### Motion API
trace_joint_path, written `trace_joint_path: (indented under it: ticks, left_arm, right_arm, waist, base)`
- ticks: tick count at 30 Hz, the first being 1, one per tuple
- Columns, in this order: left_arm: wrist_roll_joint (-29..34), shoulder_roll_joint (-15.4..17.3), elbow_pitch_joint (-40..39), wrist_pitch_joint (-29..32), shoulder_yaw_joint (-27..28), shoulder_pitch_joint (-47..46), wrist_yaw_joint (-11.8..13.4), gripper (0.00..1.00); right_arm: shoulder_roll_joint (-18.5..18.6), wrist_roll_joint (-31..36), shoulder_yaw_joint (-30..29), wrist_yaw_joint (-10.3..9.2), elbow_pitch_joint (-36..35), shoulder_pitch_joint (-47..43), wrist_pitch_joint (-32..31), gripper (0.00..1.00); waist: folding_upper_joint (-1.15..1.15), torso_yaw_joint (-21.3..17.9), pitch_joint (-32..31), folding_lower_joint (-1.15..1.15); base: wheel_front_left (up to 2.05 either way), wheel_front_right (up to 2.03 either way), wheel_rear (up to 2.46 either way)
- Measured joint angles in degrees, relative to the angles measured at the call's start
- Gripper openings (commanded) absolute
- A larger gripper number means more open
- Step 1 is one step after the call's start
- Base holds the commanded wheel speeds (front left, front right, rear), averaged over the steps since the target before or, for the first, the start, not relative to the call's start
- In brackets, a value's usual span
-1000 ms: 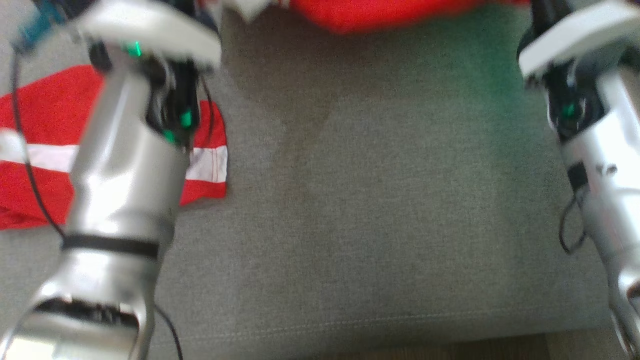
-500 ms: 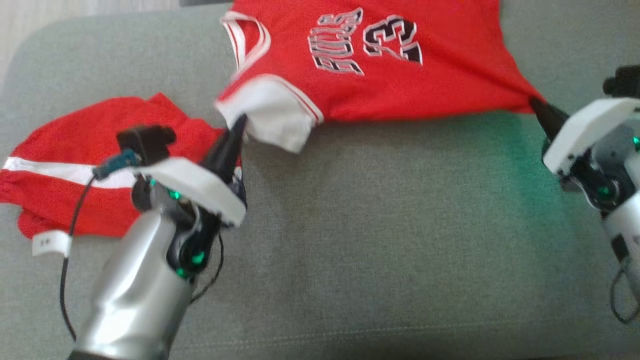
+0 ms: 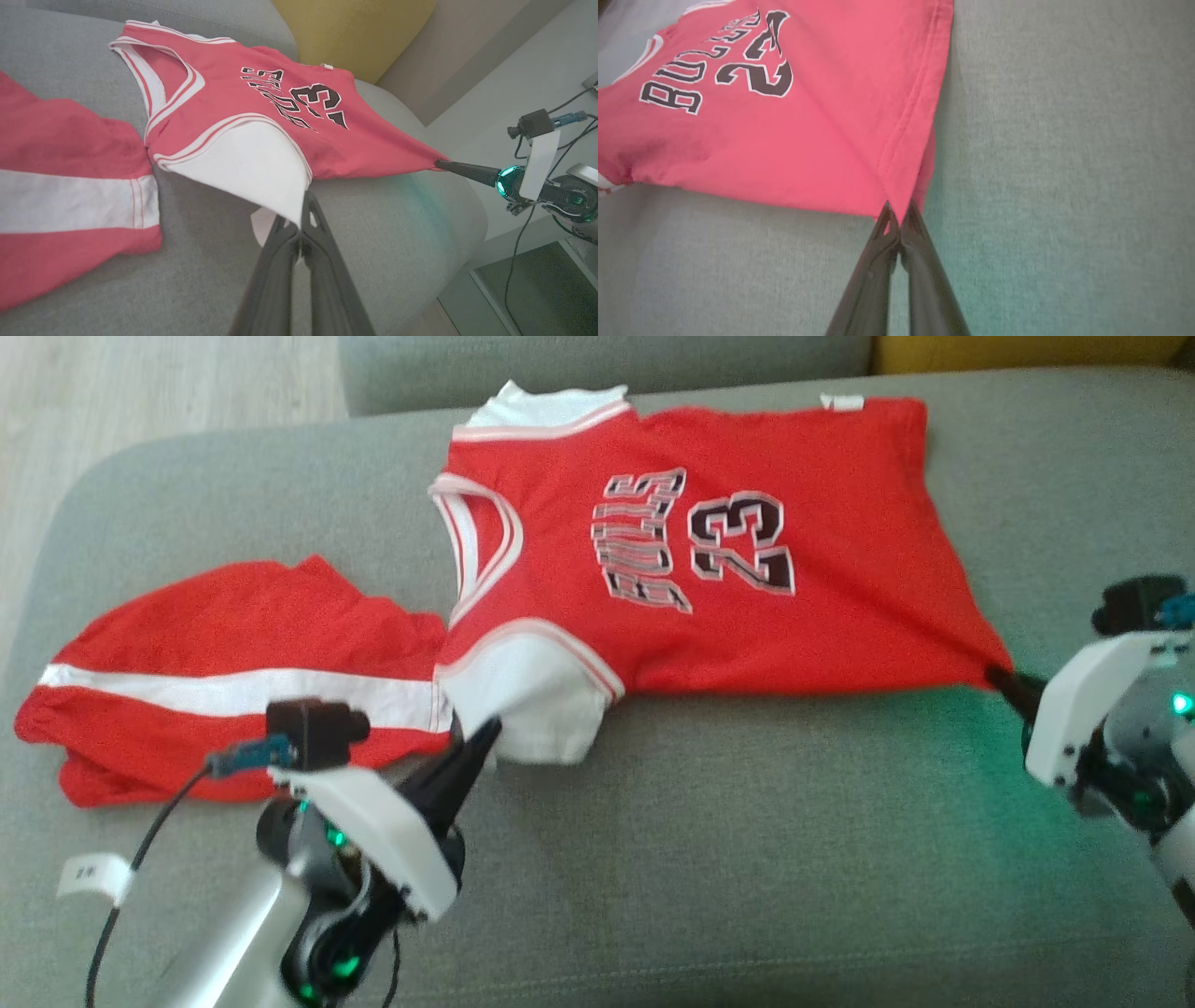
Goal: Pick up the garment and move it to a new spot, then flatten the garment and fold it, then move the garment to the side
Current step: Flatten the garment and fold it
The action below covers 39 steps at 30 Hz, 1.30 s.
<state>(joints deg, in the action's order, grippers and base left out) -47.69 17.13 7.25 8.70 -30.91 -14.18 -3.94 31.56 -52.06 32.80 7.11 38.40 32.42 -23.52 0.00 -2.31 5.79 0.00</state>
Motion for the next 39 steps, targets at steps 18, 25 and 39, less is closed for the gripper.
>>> trace_joint_path:
  ticks: [18, 25, 39]
  left_arm:
    - [-4.5, 9.4, -18.8, 11.4, -0.6, 12.7, 5.4, 0.0]
    - [-2.8, 9.6, -18.4, 12.0, -0.2, 6.7, 5.4, 0.0]
    - [2.4, 8.1, -8.0, 13.5, -2.0, -9.8, 0.9, 0.0]
  right_arm:
    - [6.3, 0.8, -4.2, 0.0, -12.2, -13.0, -20.0, 0.0]
    - [3.6, 4.5, -10.9, 0.0, -15.2, -12.4, -22.7, 0.0]
    - [-2.6, 14.0, -17.4, 0.0, -13.8, -2.6, -21.4, 0.0]
  waist:
    - [0.0, -1.3, -4.8, 0.0]
    - [0.0, -1.4, -2.3, 0.0]
    - [0.0, -1.8, 5.1, 0.0]
  base:
    - [0.0, 0.0, 0.0]
    - [0.0, 0.0, 0.0]
    - [0.0, 0.0, 0.0]
